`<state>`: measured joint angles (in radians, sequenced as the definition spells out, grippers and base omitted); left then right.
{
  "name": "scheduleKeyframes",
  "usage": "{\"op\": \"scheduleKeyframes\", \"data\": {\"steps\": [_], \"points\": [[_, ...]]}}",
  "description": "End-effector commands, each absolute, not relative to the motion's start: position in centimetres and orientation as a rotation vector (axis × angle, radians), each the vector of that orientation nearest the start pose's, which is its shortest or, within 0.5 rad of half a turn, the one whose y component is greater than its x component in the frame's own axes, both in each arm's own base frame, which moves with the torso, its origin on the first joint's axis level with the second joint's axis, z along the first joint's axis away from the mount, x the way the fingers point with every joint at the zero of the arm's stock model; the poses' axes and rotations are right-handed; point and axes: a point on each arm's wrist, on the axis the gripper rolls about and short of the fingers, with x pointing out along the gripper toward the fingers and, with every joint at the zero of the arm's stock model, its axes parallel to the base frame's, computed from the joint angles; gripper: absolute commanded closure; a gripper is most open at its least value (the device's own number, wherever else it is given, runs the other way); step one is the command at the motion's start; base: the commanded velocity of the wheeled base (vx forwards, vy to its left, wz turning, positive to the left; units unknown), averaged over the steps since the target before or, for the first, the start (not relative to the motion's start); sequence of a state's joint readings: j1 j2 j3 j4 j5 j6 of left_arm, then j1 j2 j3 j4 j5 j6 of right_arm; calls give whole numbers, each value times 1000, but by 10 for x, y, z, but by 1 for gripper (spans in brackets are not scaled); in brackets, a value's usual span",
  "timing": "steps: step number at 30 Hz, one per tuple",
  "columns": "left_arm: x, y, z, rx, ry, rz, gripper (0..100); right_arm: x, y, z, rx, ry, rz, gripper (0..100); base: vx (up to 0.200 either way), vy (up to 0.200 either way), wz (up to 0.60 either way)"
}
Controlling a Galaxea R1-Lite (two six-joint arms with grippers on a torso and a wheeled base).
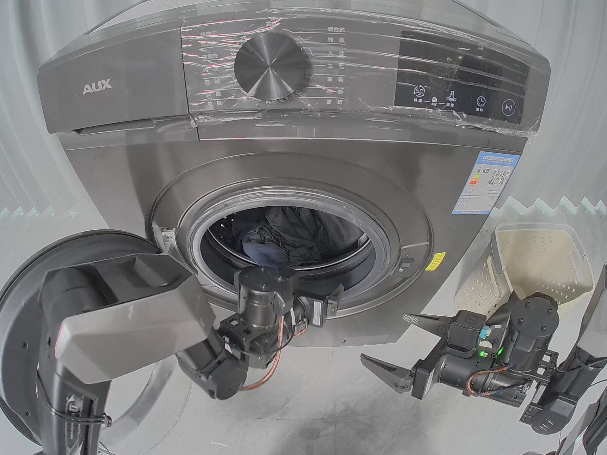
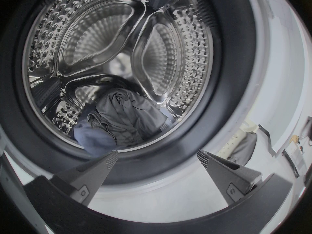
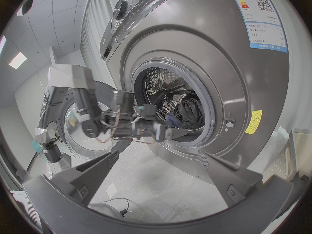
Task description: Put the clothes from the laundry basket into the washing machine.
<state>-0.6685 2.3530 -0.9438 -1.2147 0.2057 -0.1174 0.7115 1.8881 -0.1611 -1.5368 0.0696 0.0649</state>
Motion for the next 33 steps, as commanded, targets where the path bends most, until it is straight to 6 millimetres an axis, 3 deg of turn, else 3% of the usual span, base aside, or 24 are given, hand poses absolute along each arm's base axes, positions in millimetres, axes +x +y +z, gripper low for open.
{"op": "scheduleKeyframes", "data": {"steps": [1,6,9,12,14,27,32,33], "points": [[232,-232,92,-157,144,-552,0,176,148,85,5,209,752,0,0,0,0],[188,-196,118,-195,92,-579,0,167,141,98,18,161,750,0,0,0,0],[171,-187,133,-217,54,-609,0,162,137,104,26,137,747,0,0,0,0],[163,-182,137,-224,43,-622,0,159,133,109,33,116,742,0,0,0,0],[146,-175,138,-230,51,-656,0,157,123,118,47,71,711,0,0,0,0],[128,-148,137,-208,37,-557,0,149,76,135,96,-18,437,0,0,0,0],[123,-141,129,-161,59,-550,0,140,69,142,96,-41,393,0,-40,0,0],[119,-136,127,-121,57,-548,0,129,64,144,82,-22,382,0,-200,0,0]]}}
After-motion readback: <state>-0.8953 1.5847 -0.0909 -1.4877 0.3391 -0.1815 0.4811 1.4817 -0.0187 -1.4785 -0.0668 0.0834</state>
